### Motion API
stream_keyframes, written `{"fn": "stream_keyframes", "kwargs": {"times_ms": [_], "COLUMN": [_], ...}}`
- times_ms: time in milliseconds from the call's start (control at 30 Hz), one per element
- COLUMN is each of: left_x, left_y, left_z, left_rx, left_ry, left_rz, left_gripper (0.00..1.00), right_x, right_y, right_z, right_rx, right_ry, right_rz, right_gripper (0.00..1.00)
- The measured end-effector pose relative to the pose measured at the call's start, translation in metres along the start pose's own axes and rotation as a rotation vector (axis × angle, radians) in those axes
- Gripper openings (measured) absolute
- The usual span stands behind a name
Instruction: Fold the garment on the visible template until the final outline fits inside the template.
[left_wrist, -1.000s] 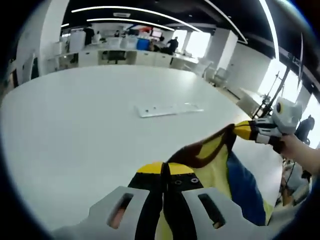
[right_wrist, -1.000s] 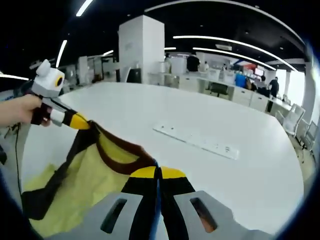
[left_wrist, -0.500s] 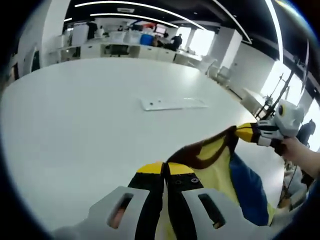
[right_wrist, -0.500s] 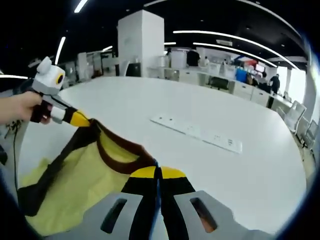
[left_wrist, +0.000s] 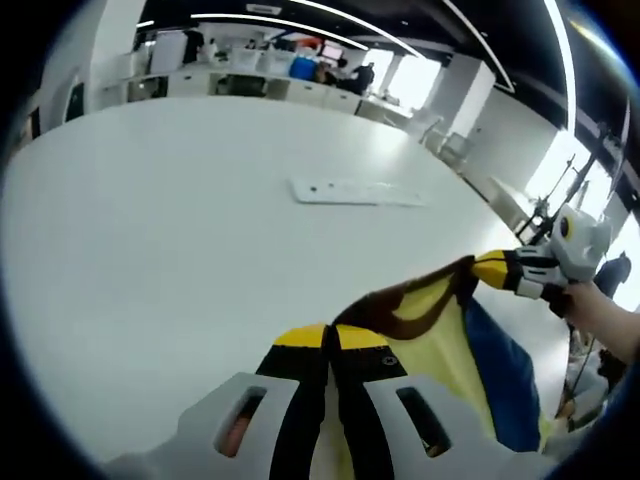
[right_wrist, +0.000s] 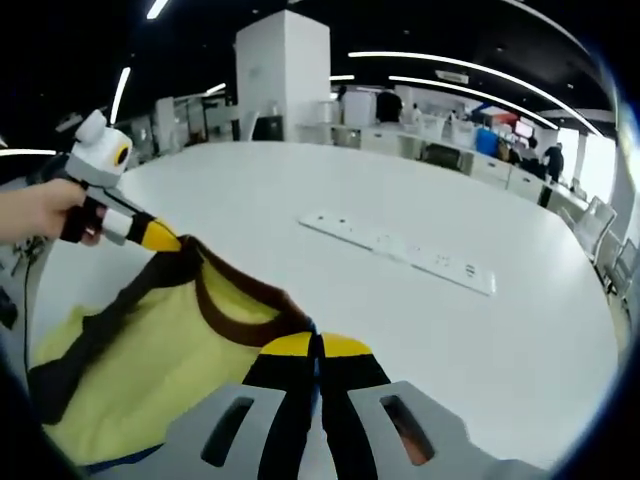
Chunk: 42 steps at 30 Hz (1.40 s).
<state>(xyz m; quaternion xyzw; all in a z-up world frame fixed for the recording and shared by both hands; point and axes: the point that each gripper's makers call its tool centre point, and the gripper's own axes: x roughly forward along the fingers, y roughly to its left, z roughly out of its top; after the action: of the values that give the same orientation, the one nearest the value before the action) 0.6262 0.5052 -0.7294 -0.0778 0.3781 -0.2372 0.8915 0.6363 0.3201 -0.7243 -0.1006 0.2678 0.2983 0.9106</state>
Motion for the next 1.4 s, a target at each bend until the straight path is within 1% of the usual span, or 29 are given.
{"fn": "stream_keyframes", "kwargs": {"times_ms": [300, 733, 900, 1200, 1400], "left_x": [0.011, 0.022, 0.025, 0.03, 0.03], "left_y": [0.005, 0.007, 0.007, 0.007, 0.007], "left_z": [-0.006, -0.011, -0.013, -0.013, -0.013], "left_rx": [0.0, 0.006, 0.014, 0.026, 0.033], "left_ry": [0.022, 0.04, 0.05, 0.058, 0.059], "left_rz": [0.01, 0.017, 0.018, 0.019, 0.016], "left_gripper": [0.0, 0.0, 0.0, 0.0, 0.0], "right_x": [0.011, 0.023, 0.027, 0.029, 0.03], "right_y": [-0.002, -0.008, -0.007, -0.009, -0.009], "right_z": [-0.009, -0.019, -0.025, -0.023, -0.023], "right_rx": [0.008, -0.001, -0.059, -0.095, -0.086], "right_ry": [0.013, 0.027, 0.052, 0.049, 0.047], "right_rz": [0.003, -0.005, -0.008, -0.011, -0.004], "right_gripper": [0.01, 0.01, 0.02, 0.02, 0.02]}}
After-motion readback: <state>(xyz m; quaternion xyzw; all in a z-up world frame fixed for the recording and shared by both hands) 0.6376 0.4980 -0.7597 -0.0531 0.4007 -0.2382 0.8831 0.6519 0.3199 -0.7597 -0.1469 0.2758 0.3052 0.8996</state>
